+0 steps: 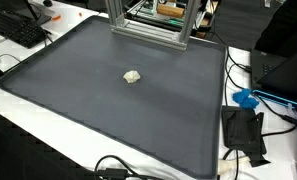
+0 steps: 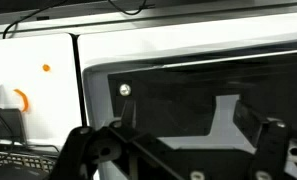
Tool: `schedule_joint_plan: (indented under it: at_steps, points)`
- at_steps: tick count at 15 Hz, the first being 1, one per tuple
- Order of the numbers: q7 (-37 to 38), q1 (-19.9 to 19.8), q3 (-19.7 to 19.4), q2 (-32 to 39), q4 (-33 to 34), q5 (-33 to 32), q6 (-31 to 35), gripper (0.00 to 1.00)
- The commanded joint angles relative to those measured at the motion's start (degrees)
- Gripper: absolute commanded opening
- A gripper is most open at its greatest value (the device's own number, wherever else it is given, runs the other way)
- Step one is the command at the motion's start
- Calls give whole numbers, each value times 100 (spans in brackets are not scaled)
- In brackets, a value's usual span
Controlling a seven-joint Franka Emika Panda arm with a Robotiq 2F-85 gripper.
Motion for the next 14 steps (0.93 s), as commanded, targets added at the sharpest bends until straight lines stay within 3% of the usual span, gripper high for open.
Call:
schedule_joint_plan:
  at_steps: [1, 4, 8, 14]
  points:
    - [49, 113, -92, 3, 11, -44, -23, 100]
    - [165, 214, -53, -64, 50, 240, -33, 100]
    - [348, 590, 56, -424, 16, 1203, 25, 100]
    - [600, 984, 432, -1048, -353, 1981, 715, 100]
